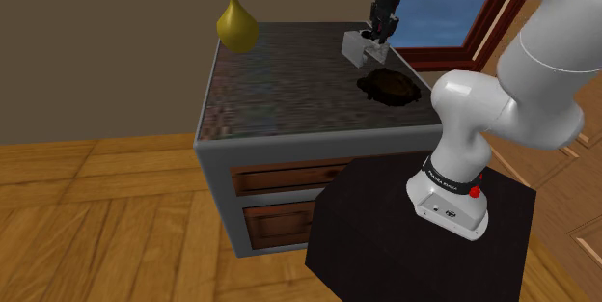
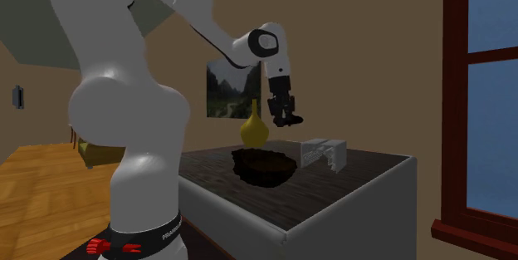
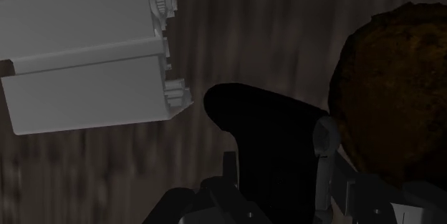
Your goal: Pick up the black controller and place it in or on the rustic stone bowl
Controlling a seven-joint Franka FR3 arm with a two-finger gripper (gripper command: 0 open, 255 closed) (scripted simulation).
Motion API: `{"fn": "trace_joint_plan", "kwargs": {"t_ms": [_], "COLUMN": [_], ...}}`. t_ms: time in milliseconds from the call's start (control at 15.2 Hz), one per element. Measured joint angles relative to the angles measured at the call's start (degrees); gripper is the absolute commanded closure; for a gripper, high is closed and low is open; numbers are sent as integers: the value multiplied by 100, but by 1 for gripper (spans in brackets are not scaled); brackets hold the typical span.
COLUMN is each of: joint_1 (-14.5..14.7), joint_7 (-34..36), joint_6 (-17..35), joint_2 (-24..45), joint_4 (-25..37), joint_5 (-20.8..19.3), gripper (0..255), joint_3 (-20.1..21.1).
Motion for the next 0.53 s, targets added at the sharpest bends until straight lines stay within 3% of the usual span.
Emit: {"fn": "trace_joint_plan", "kwargs": {"t_ms": [528], "joint_1": [1167], "joint_7": [-709], "joint_6": [-615], "joint_2": [1972], "joint_4": [-1571], "joint_5": [667], "gripper": [255], "joint_3": [-1181]}}
